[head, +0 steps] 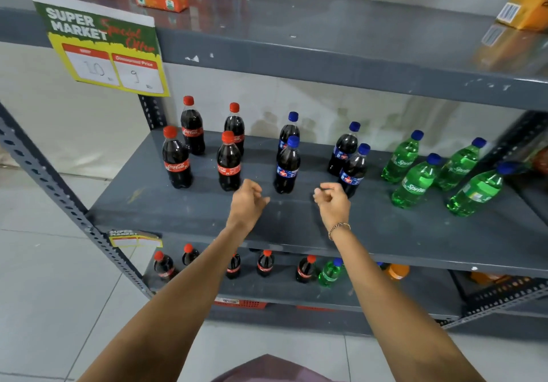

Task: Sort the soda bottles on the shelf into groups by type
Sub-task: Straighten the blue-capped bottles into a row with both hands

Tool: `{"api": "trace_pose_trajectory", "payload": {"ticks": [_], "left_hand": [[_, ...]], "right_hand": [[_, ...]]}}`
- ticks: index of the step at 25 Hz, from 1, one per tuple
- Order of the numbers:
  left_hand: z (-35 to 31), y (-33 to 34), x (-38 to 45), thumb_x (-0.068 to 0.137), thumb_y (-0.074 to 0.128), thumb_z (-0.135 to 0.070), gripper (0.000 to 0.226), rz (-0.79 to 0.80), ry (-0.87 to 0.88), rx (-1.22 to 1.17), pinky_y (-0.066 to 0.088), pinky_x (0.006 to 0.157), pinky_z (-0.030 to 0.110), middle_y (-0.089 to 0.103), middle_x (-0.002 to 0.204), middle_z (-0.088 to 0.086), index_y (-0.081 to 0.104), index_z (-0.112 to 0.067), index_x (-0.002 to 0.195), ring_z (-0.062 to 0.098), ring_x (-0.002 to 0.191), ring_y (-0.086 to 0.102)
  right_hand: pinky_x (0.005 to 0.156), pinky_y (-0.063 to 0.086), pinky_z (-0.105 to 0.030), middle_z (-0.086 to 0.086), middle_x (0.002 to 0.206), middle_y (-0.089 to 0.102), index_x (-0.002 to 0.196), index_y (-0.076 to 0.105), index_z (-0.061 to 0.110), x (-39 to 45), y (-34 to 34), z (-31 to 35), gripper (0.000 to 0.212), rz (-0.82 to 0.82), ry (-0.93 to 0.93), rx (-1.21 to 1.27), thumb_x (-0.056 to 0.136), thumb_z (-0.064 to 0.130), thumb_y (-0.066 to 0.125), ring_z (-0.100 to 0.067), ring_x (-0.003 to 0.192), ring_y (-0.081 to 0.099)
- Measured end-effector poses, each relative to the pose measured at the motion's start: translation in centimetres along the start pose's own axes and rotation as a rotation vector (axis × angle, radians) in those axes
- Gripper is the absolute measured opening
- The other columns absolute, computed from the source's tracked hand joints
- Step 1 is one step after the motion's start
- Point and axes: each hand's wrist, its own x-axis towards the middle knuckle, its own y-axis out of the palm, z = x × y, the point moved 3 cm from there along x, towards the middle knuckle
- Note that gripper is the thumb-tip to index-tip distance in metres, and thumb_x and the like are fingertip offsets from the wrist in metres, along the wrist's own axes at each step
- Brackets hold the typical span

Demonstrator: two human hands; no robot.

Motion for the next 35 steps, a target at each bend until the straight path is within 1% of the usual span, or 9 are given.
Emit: {"api": "trace_pose_trajectory", "payload": {"ticks": [4,7,11,15,18,22,31,33,35], "left_hand": [[-3.8,3.8,1.5,0.071,0.078,-0.025,0.075,0.058,0.021,0.046,0.031,0.106,0.039,0.035,0.124,0.013,0.032,-0.001,0.126,0.027,0.122,0.033],[-4.6,5.3,2.4,0.069,0.079,-0.025,0.101,0.128,-0.081,0.04,0.022,0.113,0.04,0.02,0.144,0.014,0.013,-0.002,0.142,0.029,0.137,0.017],[-4.5,6.4,3.2,0.067,0.08,-0.022,0.089,0.095,-0.094,-0.014,0.033,0.107,0.045,0.037,0.137,0.013,0.025,-0.006,0.135,0.031,0.13,0.034],[-4.7,6.7,3.4,0.075,0.074,-0.016,0.069,0.034,-0.106,-0.018,0.038,0.095,0.033,0.047,0.131,0.015,0.034,-0.003,0.13,0.03,0.122,0.045],[-4.9,7.0,3.1,0.081,0.069,-0.017,0.059,0.021,-0.111,-0.01,0.036,0.088,0.028,0.051,0.127,0.016,0.037,-0.002,0.128,0.031,0.118,0.048],[-4.6,7.1,3.1,0.082,0.068,-0.019,0.056,0.028,-0.122,-0.01,0.038,0.089,0.031,0.053,0.127,0.015,0.037,-0.003,0.126,0.031,0.118,0.049],[-4.5,7.0,2.4,0.081,0.069,-0.018,0.06,0.042,-0.141,-0.021,0.037,0.091,0.028,0.051,0.13,0.014,0.035,-0.003,0.128,0.028,0.12,0.048],[-4.0,7.0,1.7,0.079,0.072,-0.016,0.066,-0.052,-0.151,-0.056,0.037,0.101,0.033,0.046,0.132,0.015,0.033,-0.001,0.13,0.029,0.123,0.044],[-3.7,7.3,0.2,0.078,0.073,-0.016,0.05,-0.232,-0.135,-0.096,0.04,0.099,0.04,0.048,0.117,0.017,0.041,-0.001,0.114,0.031,0.111,0.048]], "right_hand": [[0.072,0.046,-0.028,-0.01,0.08,0.068,0.089,0.059,0.007,0.6,-5.0,-1.4,0.006,-0.106,-0.088,-0.121,0.086,0.012,0.057,-0.018,0.072,0.058],[0.058,0.032,-0.02,-0.013,0.074,0.062,0.089,0.055,0.002,1.5,-7.8,-2.6,0.008,-0.186,-0.095,-0.16,0.089,0.009,0.051,-0.021,0.067,0.051],[0.069,0.035,-0.025,-0.008,0.079,0.051,0.103,0.047,-0.001,3.4,-9.2,-2.9,0.024,-0.177,-0.059,-0.047,0.092,0.02,0.052,-0.02,0.073,0.049],[0.089,0.044,-0.027,-0.007,0.111,0.058,0.122,0.043,0.003,4.9,-8.1,-2.5,0.051,0.034,-0.054,0.004,0.082,0.024,0.066,-0.016,0.102,0.056],[0.084,0.039,-0.019,-0.01,0.118,0.061,0.121,0.046,0.004,5.4,-7.8,-2.3,0.054,0.077,-0.082,-0.079,0.077,0.023,0.072,-0.021,0.107,0.057],[0.076,0.036,-0.013,-0.013,0.116,0.064,0.116,0.05,0.004,5.7,-7.6,-2.1,0.049,0.064,-0.093,-0.085,0.077,0.024,0.072,-0.02,0.102,0.058],[0.076,0.036,-0.01,-0.014,0.117,0.064,0.118,0.05,0.004,5.6,-7.5,-2.0,0.051,0.065,-0.093,-0.049,0.076,0.022,0.072,-0.024,0.107,0.059],[0.082,0.038,-0.016,-0.009,0.117,0.062,0.121,0.049,0.005,5.5,-7.6,-1.9,0.055,0.1,-0.087,-0.046,0.075,0.023,0.074,-0.02,0.107,0.057],[0.091,0.04,-0.023,-0.001,0.117,0.057,0.126,0.044,0.006,5.2,-7.7,-2.3,0.064,0.112,-0.085,-0.004,0.072,0.021,0.077,-0.014,0.108,0.053]]}}
